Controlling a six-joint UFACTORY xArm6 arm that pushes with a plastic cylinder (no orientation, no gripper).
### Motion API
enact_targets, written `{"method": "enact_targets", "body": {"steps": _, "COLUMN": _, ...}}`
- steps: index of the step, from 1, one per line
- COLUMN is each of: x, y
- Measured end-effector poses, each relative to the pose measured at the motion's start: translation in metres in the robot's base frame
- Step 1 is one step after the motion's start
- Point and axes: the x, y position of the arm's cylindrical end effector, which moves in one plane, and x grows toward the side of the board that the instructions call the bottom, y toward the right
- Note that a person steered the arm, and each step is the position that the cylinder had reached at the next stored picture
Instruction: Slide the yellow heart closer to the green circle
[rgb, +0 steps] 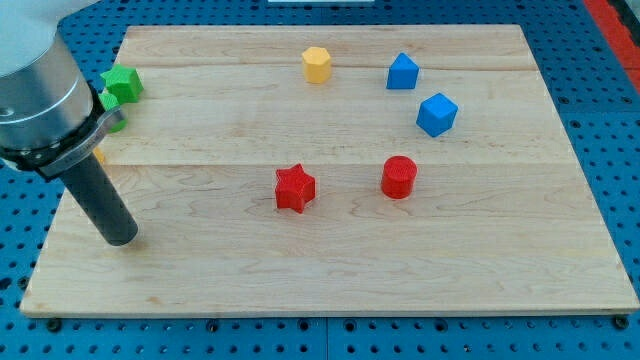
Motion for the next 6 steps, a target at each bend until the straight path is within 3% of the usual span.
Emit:
{"method": "enact_targets", "body": {"steps": 2, "x": 0.0, "y": -0.042}}
{"method": "enact_targets", "body": {"steps": 3, "x": -0.023, "y": -0.08}}
{"method": "enact_targets", "body": {"steps": 4, "x": -0.083, "y": -0.073}}
{"method": "enact_targets", "body": {"steps": 6, "x": -0.151, "y": 0.031}}
